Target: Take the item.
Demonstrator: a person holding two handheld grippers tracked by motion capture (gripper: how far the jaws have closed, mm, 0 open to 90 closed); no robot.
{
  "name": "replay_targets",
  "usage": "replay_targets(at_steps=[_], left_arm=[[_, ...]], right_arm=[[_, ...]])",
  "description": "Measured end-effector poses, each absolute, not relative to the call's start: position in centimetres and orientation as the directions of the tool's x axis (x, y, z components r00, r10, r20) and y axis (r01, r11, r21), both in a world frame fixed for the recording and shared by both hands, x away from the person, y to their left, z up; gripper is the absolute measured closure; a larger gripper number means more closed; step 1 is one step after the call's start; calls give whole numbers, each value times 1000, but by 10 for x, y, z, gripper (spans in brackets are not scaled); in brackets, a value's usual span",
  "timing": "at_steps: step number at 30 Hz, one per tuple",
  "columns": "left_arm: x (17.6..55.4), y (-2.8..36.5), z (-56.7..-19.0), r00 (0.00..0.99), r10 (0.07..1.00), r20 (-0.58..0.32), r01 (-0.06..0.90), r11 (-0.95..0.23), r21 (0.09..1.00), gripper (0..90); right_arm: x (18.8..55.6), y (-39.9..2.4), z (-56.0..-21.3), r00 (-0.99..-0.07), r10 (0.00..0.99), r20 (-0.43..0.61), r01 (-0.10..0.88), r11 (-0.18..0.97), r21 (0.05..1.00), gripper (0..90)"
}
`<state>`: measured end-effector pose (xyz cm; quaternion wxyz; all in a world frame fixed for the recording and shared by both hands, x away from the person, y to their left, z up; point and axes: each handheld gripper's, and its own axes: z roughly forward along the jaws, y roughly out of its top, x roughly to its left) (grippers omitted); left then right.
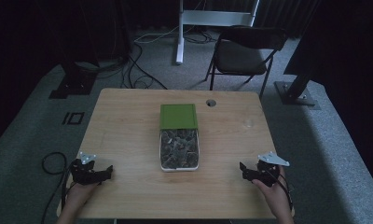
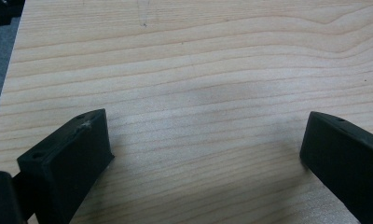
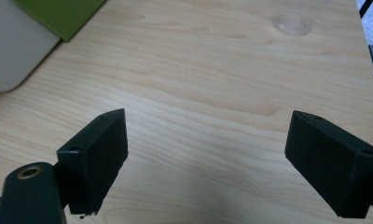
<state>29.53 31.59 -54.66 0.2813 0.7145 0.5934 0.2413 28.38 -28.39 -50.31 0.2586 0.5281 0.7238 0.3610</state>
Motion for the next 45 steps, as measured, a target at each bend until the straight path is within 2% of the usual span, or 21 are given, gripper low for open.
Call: replay_targets(at_steps=[14,45], left_arm=[[295,316,-547,179,984,11,712,-138,688,23],[295,316,-547,179,984,11,712,-137,688,23]], right_arm=[[286,-271,-484,-358,934,7,530,197,825,121],[294,-214,-447,-499,867,7,424,237,874,124]])
